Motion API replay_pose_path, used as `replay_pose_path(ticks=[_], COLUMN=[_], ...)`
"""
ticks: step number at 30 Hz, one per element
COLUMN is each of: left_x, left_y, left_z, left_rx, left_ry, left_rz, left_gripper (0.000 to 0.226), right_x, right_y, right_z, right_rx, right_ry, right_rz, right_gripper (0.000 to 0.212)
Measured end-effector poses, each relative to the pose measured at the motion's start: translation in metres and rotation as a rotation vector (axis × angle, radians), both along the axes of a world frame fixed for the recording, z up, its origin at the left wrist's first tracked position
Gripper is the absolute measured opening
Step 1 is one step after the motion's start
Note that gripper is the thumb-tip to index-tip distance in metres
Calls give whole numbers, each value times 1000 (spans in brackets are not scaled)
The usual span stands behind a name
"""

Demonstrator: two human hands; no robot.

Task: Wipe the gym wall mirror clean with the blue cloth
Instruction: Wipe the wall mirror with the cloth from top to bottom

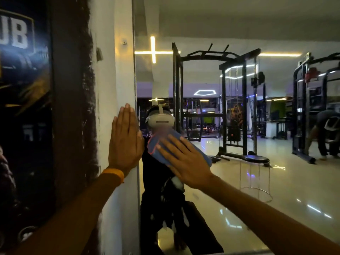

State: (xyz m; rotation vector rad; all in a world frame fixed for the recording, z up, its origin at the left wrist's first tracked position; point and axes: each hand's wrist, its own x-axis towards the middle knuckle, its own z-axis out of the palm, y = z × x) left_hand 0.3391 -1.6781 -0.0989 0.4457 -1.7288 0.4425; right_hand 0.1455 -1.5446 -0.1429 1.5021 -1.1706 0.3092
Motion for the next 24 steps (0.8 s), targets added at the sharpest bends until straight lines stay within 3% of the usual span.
replay_pose_path(ticks=[2,7,9,13,15,17,21,23,24], left_x=[0,1,0,1,1,1,-1,-1,0], left_y=[0,3,3,5,6,6,9,13,14], left_z=[-1,-2,-2,-1,-3,-3,-8,-21,-31], left_rx=[12,3,3,4,-12,-18,2,33,49], left_ry=[14,11,1,-8,-7,4,11,5,-9], left_rz=[-28,-29,5,57,65,80,104,93,96], left_gripper=[80,80,79,78,78,77,77,75,72], right_x=[-31,-58,-39,-5,-28,-54,-69,-50,-41], right_y=[14,35,19,2,13,23,39,30,26], right_z=[26,115,79,-59,-56,-16,34,6,-16], right_rx=[23,-443,-423,-5,98,-4,-353,-360,-278], right_ry=[93,-596,-561,-17,158,53,-480,-495,-403], right_rz=[22,70,17,16,-1,2,-20,-28,-24], right_gripper=[62,60,60,67,65,58,59,60,60])
